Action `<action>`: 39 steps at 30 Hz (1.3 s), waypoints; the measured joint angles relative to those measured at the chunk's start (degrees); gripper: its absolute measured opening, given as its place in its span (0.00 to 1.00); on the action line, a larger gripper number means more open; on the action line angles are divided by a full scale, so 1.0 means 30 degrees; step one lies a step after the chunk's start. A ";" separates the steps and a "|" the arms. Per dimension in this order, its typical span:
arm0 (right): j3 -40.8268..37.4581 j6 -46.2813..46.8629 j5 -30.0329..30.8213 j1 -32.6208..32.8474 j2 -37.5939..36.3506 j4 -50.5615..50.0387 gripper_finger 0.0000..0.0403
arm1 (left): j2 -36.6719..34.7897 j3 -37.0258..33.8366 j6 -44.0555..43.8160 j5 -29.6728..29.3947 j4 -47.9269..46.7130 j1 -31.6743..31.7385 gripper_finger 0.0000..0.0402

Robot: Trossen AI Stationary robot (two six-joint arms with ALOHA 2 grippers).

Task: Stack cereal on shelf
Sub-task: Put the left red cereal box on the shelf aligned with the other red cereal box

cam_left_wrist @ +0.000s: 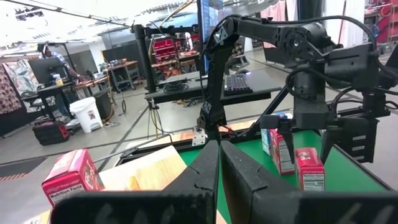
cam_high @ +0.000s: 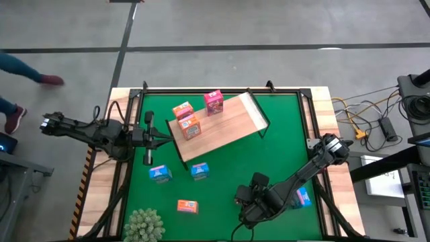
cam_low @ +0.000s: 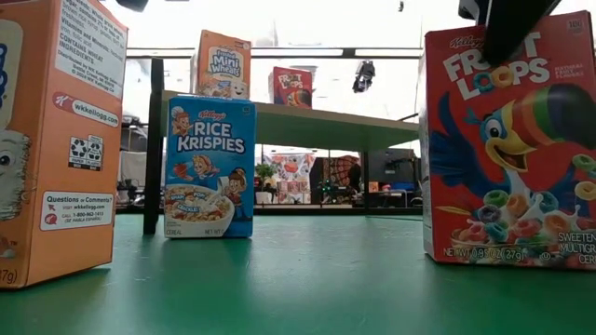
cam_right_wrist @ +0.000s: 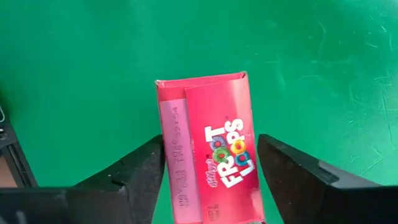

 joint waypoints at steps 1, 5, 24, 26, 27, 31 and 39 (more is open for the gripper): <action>0.0035 0.0000 -0.0007 0.0007 0.0000 0.0001 0.57 | 0.0000 0.0000 0.0000 0.0044 0.0013 0.0000 0.00; 0.0137 0.0000 -0.0153 0.0007 -0.0007 0.0159 0.49 | 0.0000 0.0000 -0.0006 0.0087 0.0027 0.0000 0.00; 0.0720 0.0365 -0.0378 0.0000 -0.0761 0.0308 0.40 | 0.0000 0.0000 -0.0138 0.0087 0.0049 0.0000 0.00; 0.1263 0.0348 -0.0364 -0.0077 -0.0990 0.0174 0.40 | 0.0000 0.0000 -0.0095 0.0087 0.0147 -0.0005 0.00; 0.1624 0.0301 -0.0369 -0.0145 -0.1132 0.0128 0.40 | 0.0000 0.0000 -0.0046 0.0087 0.0257 -0.0007 0.00; 0.3614 0.0357 -0.0325 -0.0617 -0.1297 -0.1459 0.40 | -0.0022 0.0005 -0.0007 0.0087 0.0414 -0.0015 0.00; 0.8050 -0.2654 -0.0135 -0.2595 -0.1311 -0.4695 0.40 | -0.0173 0.0006 0.0684 0.0094 0.0654 -0.0015 0.00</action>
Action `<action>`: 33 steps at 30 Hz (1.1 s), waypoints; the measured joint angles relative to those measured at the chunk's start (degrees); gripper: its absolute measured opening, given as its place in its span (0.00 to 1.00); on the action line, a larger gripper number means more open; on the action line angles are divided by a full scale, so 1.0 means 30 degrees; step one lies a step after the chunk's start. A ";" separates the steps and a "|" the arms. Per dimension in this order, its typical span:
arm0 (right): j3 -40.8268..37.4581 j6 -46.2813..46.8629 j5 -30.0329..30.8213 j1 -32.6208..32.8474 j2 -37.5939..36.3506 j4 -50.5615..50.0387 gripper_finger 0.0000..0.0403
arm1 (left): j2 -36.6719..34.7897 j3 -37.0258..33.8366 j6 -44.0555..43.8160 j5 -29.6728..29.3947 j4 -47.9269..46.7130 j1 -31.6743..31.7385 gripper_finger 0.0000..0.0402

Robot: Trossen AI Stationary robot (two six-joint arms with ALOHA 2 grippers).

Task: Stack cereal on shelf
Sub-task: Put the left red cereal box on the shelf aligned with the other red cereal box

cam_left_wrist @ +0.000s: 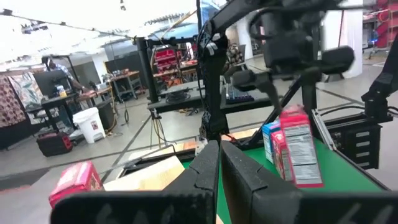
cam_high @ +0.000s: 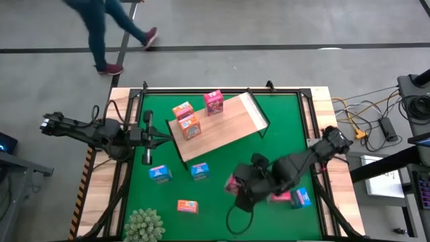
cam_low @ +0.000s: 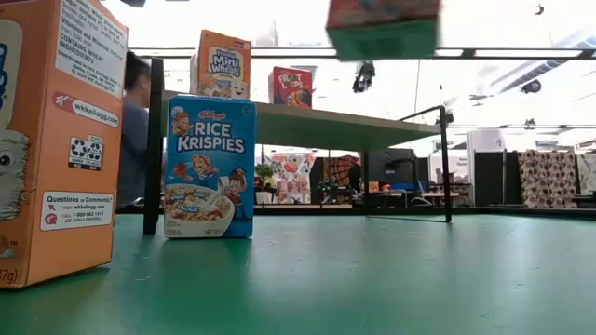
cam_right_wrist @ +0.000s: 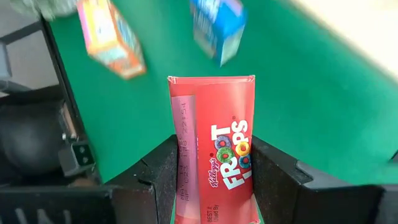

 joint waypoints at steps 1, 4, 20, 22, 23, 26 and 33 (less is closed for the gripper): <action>0.0457 -0.0786 0.0009 -0.0356 0.0000 -0.0043 0.40 | -0.0026 0.0004 0.0148 -0.0001 0.0109 0.0000 0.00; 0.1680 -0.3554 0.0025 -0.1565 0.0000 -0.0018 0.40 | -0.0053 0.0147 0.0504 0.0000 0.0124 0.0000 0.00; 0.3771 -1.6771 -0.1841 -0.9397 0.0000 -0.0025 0.38 | -0.0097 0.0416 0.2322 -0.0010 0.0109 0.0015 0.00; 0.3599 -1.7722 -0.2462 -1.0166 0.0035 -0.0049 0.38 | -0.0097 0.0416 0.2340 -0.0015 0.0168 0.0015 0.00; 0.3533 -1.8134 -0.2837 -1.0505 0.0070 -0.0033 0.38 | -0.0097 0.0416 0.2358 -0.0026 0.0293 0.0015 0.00; 0.3489 -1.9091 -0.4087 -1.1362 0.0235 -0.0025 0.38 | -0.0104 0.0424 0.2419 -0.0048 0.0452 0.0015 0.00; 0.3439 -2.0434 -0.5054 -1.2034 0.0753 0.0017 0.38 | -0.0098 0.0424 0.2668 -0.0073 0.0423 0.0020 0.00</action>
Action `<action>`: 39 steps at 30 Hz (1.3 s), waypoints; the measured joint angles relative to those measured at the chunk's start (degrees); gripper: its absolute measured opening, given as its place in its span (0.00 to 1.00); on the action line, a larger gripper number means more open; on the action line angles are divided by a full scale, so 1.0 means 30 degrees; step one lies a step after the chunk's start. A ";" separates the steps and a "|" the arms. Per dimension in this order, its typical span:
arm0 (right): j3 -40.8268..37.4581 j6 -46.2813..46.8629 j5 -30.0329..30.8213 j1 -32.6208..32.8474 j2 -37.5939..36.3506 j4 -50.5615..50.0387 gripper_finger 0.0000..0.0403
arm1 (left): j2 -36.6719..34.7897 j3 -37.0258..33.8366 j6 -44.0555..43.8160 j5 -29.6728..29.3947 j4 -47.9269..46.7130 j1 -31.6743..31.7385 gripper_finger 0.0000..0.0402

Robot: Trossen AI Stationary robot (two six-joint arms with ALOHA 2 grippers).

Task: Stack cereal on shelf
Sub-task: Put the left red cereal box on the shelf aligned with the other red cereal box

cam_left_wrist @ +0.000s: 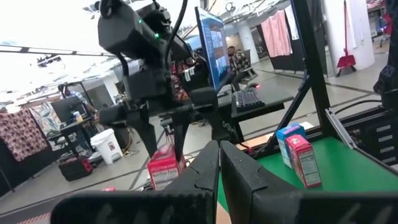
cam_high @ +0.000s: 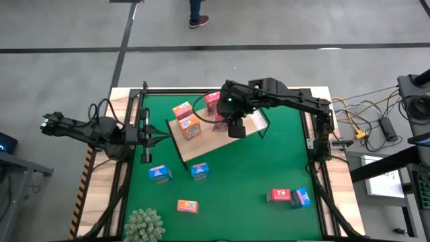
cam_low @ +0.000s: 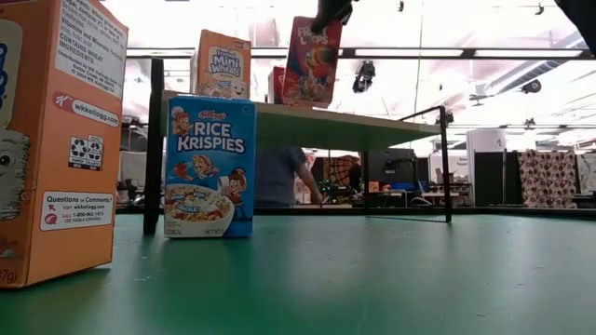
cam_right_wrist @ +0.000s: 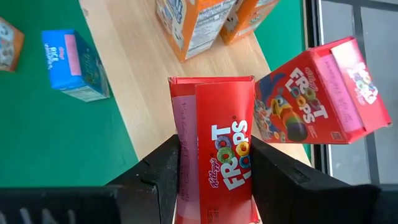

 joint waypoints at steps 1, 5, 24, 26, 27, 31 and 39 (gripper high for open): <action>-0.0002 0.0005 -0.0006 -0.0032 0.0131 0.0016 0.39 | 0.0002 0.0000 0.0018 0.0000 -0.0012 -0.0005 0.00; -0.0002 0.0099 0.0016 -0.0183 0.0531 0.0030 0.43 | -0.0005 0.0000 0.0253 -0.0007 -0.0008 -0.0005 0.00; 0.1043 0.1277 0.0060 -0.0511 0.0573 -0.0013 0.60 | -0.0341 0.0004 0.0677 -0.0015 -0.0504 -0.0002 0.00; 0.1416 0.1508 0.0056 -0.0441 0.0395 -0.0050 0.59 | -0.0570 0.0007 0.0630 -0.0015 -0.0781 -0.0005 0.00; 0.1508 0.1596 0.0060 -0.0341 0.0308 -0.0079 0.58 | -0.0721 0.0007 0.0572 -0.0018 -0.0944 -0.0005 0.00; 0.1536 0.1693 0.0009 0.0282 -0.0181 -0.0283 0.54 | -0.1516 0.0007 0.0079 -0.0022 -0.1445 -0.0005 0.00; 0.1195 0.1828 -0.0006 0.1790 -0.0410 -0.1040 0.41 | -0.2691 0.0007 -0.0343 -0.0029 -0.2515 -0.0005 0.00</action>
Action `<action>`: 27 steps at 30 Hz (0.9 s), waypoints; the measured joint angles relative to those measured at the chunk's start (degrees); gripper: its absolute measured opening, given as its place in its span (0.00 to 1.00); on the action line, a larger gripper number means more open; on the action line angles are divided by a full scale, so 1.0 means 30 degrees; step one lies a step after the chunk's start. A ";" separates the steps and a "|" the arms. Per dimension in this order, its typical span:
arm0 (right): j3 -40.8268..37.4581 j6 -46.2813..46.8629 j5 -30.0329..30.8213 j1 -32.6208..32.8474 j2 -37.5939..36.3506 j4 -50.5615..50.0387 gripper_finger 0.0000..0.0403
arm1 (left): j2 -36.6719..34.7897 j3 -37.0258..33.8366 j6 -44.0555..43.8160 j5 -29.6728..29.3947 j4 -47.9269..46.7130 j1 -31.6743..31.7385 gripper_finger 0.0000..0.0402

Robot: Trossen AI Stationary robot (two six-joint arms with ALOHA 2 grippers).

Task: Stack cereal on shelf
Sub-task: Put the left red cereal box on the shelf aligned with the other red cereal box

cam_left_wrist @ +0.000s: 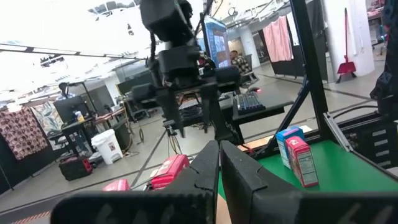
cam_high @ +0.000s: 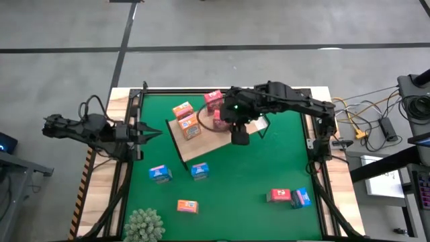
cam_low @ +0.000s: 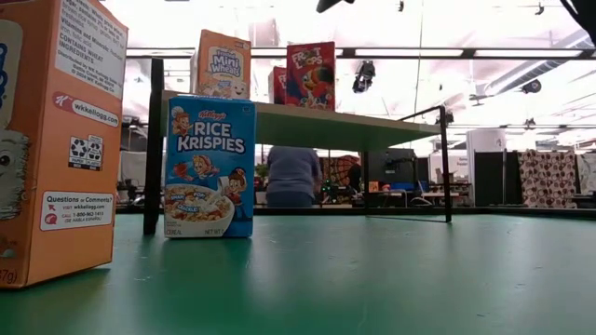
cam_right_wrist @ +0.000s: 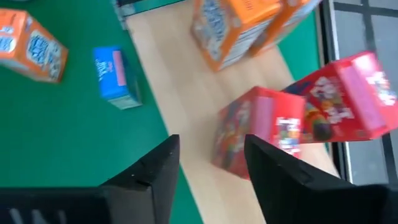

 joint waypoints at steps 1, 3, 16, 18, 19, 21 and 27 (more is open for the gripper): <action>-0.0215 -0.0006 0.0000 0.0154 0.0000 0.0000 0.39 | -0.0061 0.0000 0.0000 0.0000 -0.0032 0.0000 0.00; -0.0775 0.0083 -0.0007 0.0399 0.0000 0.0000 0.35 | -0.0105 0.0000 0.0000 0.0000 -0.0148 0.0000 0.00; -0.4685 0.0294 0.0920 0.0427 -0.0177 0.0761 0.06 | -0.0076 0.0000 0.0214 0.0007 -0.0312 0.0000 0.00; -0.4980 0.0173 0.1629 0.0322 -0.0182 0.0970 0.04 | -0.0076 0.0000 0.0341 0.0007 -0.0284 0.0002 0.00; -0.5079 0.0125 0.1928 0.0279 -0.0182 0.1164 0.03 | -0.0076 0.0000 0.0401 0.0007 -0.0280 0.0000 0.00; -0.5157 0.0118 0.2400 0.0151 -0.0182 0.1315 0.02 | -0.0076 0.0000 0.0482 0.0007 -0.0231 0.0000 0.00; -0.5364 0.0870 0.4696 -0.0157 -0.0211 0.1736 0.02 | -0.0076 0.0000 0.0495 0.0007 -0.0211 0.0000 0.00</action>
